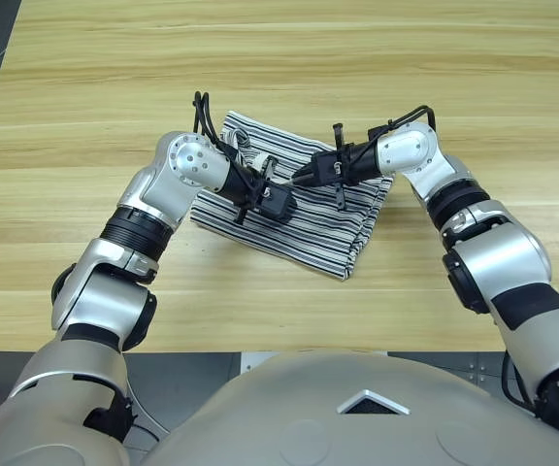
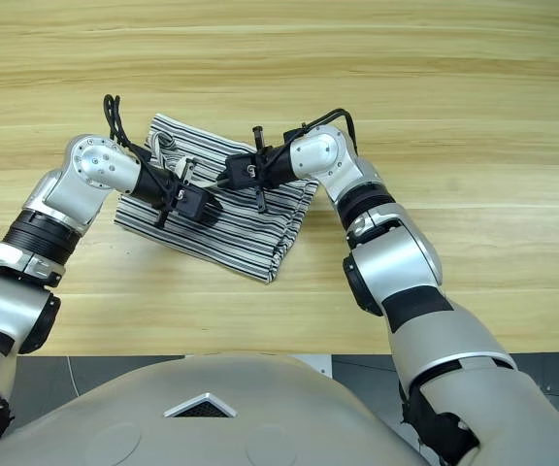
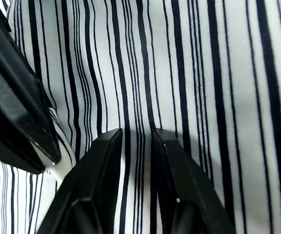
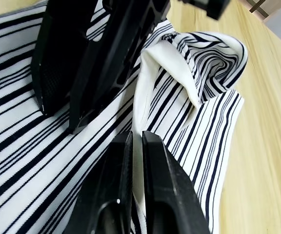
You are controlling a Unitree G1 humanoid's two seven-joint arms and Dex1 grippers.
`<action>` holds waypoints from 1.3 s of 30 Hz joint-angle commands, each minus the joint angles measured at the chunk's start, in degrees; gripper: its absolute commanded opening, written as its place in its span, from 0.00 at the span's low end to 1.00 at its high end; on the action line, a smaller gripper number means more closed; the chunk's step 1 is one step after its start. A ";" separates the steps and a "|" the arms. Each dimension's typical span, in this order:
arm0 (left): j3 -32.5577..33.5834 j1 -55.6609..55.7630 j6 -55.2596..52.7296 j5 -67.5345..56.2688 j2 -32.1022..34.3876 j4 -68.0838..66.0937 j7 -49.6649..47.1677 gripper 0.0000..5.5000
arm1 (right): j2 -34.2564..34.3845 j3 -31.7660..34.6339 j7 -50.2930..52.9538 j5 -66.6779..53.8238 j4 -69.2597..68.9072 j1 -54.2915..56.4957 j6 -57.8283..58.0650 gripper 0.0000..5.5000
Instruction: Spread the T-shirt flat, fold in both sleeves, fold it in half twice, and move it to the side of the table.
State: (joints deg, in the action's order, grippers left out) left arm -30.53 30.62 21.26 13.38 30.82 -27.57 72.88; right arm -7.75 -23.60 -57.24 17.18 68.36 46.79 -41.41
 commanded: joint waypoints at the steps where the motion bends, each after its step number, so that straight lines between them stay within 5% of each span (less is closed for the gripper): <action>1: -0.90 -0.04 -0.40 0.94 -0.09 -0.73 0.23 0.22 | -0.20 -1.71 6.08 4.25 2.46 2.54 3.61 0.06; 6: -0.73 0.11 0.75 0.97 -0.08 -2.63 -0.38 0.22 | -1.36 -3.47 23.51 10.65 5.99 6.68 11.97 0.06; 12: -0.86 0.41 1.84 1.31 -0.41 -4.68 -0.97 0.22 | -1.08 -2.10 32.92 11.57 7.35 8.24 15.28 0.06; 21: -1.00 0.40 2.28 0.32 -0.34 -4.68 0.03 0.22 | -0.19 4.02 0.55 -2.19 3.09 2.20 -1.20 0.06; 39: -0.46 -0.92 1.01 -2.23 0.66 1.38 2.36 0.22 | 3.50 0.39 -2.77 1.38 3.34 1.96 1.91 0.06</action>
State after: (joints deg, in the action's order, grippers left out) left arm -30.81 29.88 22.74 11.31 31.33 -26.78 74.58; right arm -5.01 -22.80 -60.33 17.85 71.47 46.90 -40.67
